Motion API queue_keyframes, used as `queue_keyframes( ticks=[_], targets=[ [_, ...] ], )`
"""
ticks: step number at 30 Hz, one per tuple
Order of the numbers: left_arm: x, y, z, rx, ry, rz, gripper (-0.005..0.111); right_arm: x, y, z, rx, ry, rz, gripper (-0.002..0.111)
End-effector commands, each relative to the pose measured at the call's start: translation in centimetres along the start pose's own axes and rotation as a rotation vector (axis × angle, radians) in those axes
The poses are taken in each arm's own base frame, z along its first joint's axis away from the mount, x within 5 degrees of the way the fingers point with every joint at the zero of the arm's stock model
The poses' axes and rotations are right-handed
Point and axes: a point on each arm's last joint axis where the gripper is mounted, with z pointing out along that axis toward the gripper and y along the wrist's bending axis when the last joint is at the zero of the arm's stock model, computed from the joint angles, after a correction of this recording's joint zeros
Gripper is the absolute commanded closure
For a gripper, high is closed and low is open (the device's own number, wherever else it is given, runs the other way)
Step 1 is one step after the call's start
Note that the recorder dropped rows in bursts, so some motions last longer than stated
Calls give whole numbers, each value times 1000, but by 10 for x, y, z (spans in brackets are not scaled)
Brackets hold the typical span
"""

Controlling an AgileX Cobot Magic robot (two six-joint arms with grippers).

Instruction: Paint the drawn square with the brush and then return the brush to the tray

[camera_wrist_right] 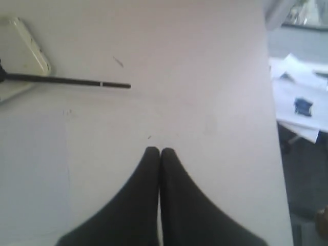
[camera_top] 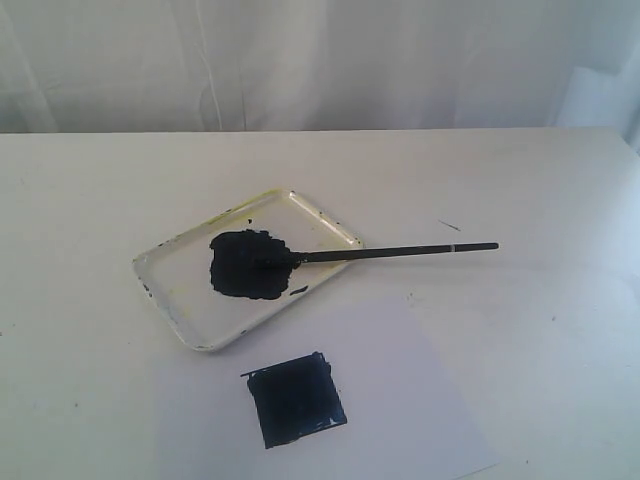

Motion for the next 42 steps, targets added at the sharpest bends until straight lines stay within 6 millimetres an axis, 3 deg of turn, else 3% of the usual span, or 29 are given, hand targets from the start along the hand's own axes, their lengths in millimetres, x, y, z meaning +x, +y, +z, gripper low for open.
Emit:
queue_keyframes(
  ticks=[1, 8, 14, 17, 23, 32, 36, 42],
  targets=[
    [41, 0, -45, -17, -78, -14, 107, 28, 6, -53, 36, -195, -40, 108],
    [100, -1, -102, -42, -337, -38, 107, 80, 15, -108, 65, -422, -62, 108],
    [145, -4, -130, -58, -502, -51, 107, 125, 22, -135, 85, -582, -72, 108],
    [166, -5, -140, -66, -578, -58, 107, 142, 23, -139, 107, -631, -77, 108],
    [203, -7, -151, -83, -694, -71, 107, 144, 22, -129, 105, -582, -78, 108],
    [199, -4, -132, -110, -617, -102, 107, 144, 20, -111, 117, -545, -73, 108],
    [189, -6, -101, -101, -549, -89, 107, 139, 18, -92, 110, -584, -31, 108],
    [171, -14, -38, -43, -522, -74, 107, 138, 14, -44, 119, -626, -24, 108]
  ],
)
